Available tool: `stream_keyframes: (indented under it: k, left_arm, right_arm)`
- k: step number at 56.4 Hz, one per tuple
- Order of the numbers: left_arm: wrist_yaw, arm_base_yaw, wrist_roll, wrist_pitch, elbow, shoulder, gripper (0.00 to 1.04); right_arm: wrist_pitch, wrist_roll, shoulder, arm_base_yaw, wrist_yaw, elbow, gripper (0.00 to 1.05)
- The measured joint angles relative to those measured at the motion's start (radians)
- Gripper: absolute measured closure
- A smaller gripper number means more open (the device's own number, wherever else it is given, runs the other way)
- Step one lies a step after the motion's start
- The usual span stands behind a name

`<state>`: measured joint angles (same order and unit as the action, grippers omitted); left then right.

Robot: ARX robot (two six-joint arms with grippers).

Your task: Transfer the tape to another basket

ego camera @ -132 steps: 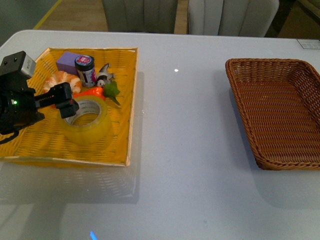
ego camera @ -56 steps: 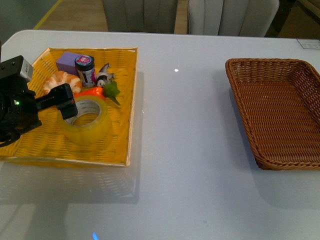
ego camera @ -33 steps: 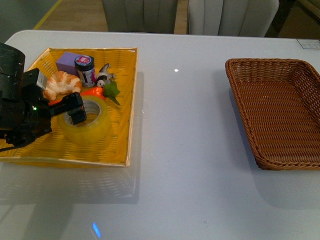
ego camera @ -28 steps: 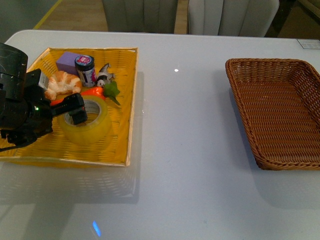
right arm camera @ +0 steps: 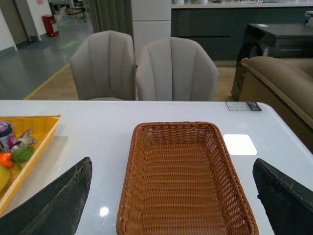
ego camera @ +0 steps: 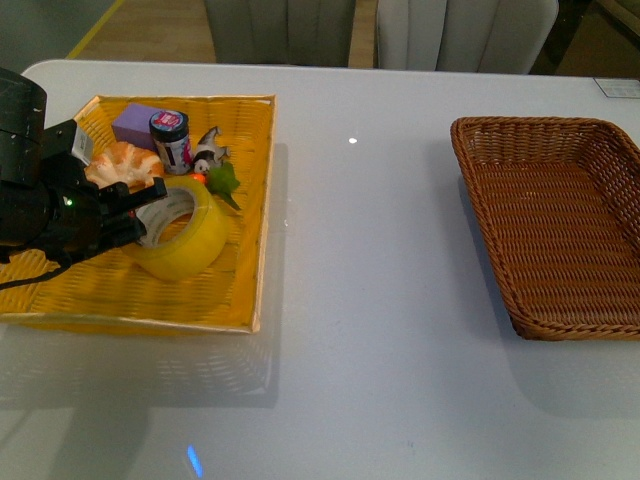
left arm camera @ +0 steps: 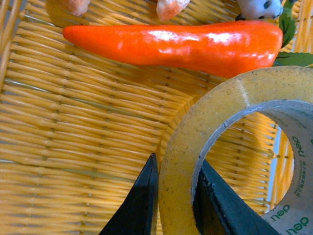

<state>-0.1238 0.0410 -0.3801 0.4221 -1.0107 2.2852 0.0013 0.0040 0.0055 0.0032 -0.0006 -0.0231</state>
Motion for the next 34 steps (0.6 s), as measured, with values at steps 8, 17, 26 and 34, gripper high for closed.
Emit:
stream_keyframes:
  k: [8, 17, 26, 34]
  left_arm:
    - [-0.011, 0.001, -0.011, 0.013, 0.058, -0.091, 0.9]
    - [-0.033, 0.014, -0.033, 0.017, 0.115, -0.232, 0.9]
    - [-0.037, 0.087, -0.061, -0.019, 0.127, -0.368, 0.9]
    - [-0.048, 0.216, -0.095, -0.069, 0.106, -0.44, 0.9]
  right_arm:
    - [0.0, 0.0, 0.0, 0.0, 0.0, 0.0, 0.09]
    - [0.0, 0.0, 0.0, 0.0, 0.0, 0.0, 0.09]
    - [0.0, 0.0, 0.0, 0.0, 0.0, 0.0, 0.09]
    - [0.0, 0.0, 0.0, 0.0, 0.0, 0.0, 0.09]
